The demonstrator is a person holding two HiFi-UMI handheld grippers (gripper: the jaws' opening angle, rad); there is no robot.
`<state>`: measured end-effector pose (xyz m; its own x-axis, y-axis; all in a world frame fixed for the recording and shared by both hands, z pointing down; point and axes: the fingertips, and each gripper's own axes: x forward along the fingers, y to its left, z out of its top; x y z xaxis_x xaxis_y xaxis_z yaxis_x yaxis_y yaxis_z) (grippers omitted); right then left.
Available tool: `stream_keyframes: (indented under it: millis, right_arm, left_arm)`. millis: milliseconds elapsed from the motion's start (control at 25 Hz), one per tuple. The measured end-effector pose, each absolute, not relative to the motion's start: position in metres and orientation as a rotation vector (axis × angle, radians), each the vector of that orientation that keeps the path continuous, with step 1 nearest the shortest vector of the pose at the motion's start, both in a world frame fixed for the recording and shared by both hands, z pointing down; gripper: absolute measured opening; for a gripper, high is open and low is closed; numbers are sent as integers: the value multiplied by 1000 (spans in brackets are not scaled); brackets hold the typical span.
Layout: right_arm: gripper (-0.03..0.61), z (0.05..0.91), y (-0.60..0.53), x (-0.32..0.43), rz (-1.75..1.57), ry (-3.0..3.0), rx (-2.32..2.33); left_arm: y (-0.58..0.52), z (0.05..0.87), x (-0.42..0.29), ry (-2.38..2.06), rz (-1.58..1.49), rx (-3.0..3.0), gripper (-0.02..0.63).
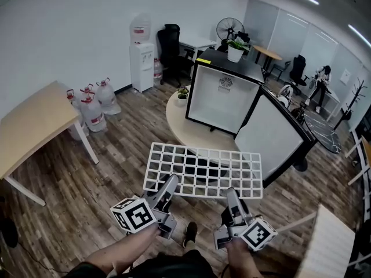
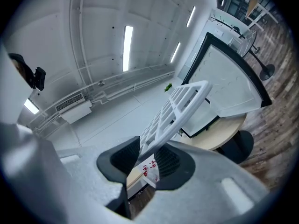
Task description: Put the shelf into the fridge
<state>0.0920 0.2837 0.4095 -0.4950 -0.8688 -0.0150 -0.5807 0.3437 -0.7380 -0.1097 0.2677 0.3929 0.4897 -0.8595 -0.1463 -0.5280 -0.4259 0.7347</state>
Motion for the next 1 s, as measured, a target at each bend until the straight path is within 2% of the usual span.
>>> stream_keyframes:
  millis: [360,1000]
  right_arm:
    - [98,407,224,83,-941,2253,-1196]
    - [100,402,82,113,-926,2249,-1142]
  left_arm:
    - [221,389,-118,-1204,-688,2113,97]
    - [72,392,-79,-1178,-644,2098,95]
